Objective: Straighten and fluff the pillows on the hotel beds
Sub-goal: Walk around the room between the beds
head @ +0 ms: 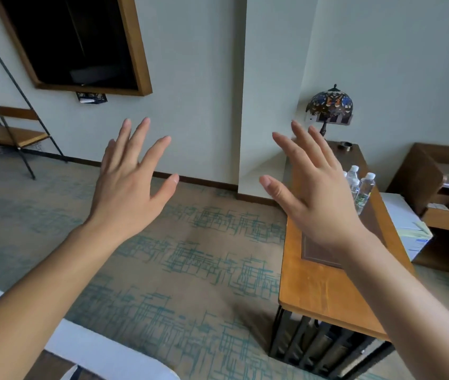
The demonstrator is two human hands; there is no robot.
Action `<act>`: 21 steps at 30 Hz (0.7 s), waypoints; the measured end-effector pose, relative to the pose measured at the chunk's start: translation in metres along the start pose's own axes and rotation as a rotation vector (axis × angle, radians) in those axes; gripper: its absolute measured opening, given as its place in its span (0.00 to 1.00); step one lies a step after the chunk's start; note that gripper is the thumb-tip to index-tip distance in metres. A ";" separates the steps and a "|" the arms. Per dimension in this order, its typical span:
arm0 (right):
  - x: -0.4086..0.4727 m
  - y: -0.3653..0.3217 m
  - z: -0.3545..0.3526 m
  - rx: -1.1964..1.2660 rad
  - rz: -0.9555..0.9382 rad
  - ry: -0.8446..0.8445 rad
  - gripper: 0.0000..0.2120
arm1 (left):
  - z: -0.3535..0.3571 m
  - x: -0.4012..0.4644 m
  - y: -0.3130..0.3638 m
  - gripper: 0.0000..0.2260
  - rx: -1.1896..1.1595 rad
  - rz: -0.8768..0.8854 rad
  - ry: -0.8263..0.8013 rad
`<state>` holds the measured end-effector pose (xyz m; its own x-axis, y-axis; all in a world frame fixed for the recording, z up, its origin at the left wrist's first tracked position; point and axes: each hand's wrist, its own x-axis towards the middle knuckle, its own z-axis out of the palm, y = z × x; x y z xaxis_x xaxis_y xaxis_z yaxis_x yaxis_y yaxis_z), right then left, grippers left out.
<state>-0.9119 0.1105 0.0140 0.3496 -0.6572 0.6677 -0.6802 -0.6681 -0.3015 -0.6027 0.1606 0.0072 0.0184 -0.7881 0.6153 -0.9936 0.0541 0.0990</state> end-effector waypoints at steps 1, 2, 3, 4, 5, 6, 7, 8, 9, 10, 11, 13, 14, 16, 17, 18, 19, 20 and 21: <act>0.009 0.001 0.008 0.008 0.001 -0.002 0.31 | 0.004 0.007 -0.007 0.29 0.002 -0.007 0.004; 0.017 0.001 0.016 0.013 0.002 -0.002 0.31 | 0.007 0.014 -0.015 0.29 0.007 -0.010 0.007; 0.024 0.001 0.025 0.019 -0.002 -0.001 0.32 | 0.012 0.018 -0.024 0.29 0.015 -0.010 0.009; 0.031 0.000 0.034 0.030 -0.012 0.003 0.32 | 0.016 0.023 -0.033 0.28 0.021 -0.008 0.013; 0.037 -0.001 0.043 0.047 -0.021 0.007 0.33 | 0.020 0.027 -0.042 0.28 0.017 -0.011 0.012; 0.043 -0.003 0.051 0.070 -0.023 0.010 0.33 | 0.023 0.032 -0.052 0.28 0.003 -0.019 0.006; 0.050 -0.005 0.058 0.094 -0.025 0.014 0.34 | 0.026 0.037 -0.061 0.27 -0.008 -0.024 0.001; 0.057 -0.007 0.065 0.112 -0.026 0.016 0.34 | 0.028 0.042 -0.070 0.26 -0.015 -0.025 -0.003; 0.065 -0.009 0.073 0.124 -0.026 0.016 0.35 | 0.030 0.046 -0.079 0.25 -0.016 -0.021 -0.006; 0.072 -0.011 0.081 0.130 -0.027 0.012 0.35 | 0.032 0.048 -0.088 0.25 -0.015 -0.020 -0.008; 0.080 -0.014 0.089 0.136 -0.030 0.003 0.34 | 0.034 0.049 -0.096 0.25 -0.018 -0.030 -0.009; 0.094 -0.019 0.107 0.156 -0.046 -0.022 0.34 | 0.036 0.047 -0.113 0.25 -0.026 -0.068 -0.004; 0.102 -0.021 0.116 0.168 -0.060 -0.032 0.34 | 0.037 0.047 -0.122 0.25 -0.022 -0.089 -0.002; 0.119 -0.026 0.136 0.181 -0.087 -0.049 0.34 | 0.039 0.050 -0.140 0.25 -0.016 -0.139 -0.006; 0.127 -0.028 0.147 0.190 -0.101 -0.059 0.33 | 0.041 0.051 -0.150 0.25 -0.017 -0.162 -0.004; 0.136 -0.030 0.158 0.210 -0.114 -0.072 0.33 | 0.044 0.051 -0.160 0.25 -0.013 -0.184 -0.001; 0.146 -0.031 0.170 0.233 -0.129 -0.082 0.33 | 0.047 0.050 -0.168 0.24 -0.004 -0.199 0.006; 0.155 -0.032 0.181 0.262 -0.146 -0.092 0.33 | 0.051 0.049 -0.177 0.25 0.002 -0.209 0.014; 0.164 -0.032 0.194 0.294 -0.166 -0.096 0.32 | 0.055 0.049 -0.186 0.26 0.011 -0.218 0.021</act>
<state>-0.7078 -0.0431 0.0012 0.5084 -0.5517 0.6612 -0.3991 -0.8313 -0.3867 -0.4232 0.0781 -0.0240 0.2354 -0.7674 0.5964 -0.9669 -0.1230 0.2234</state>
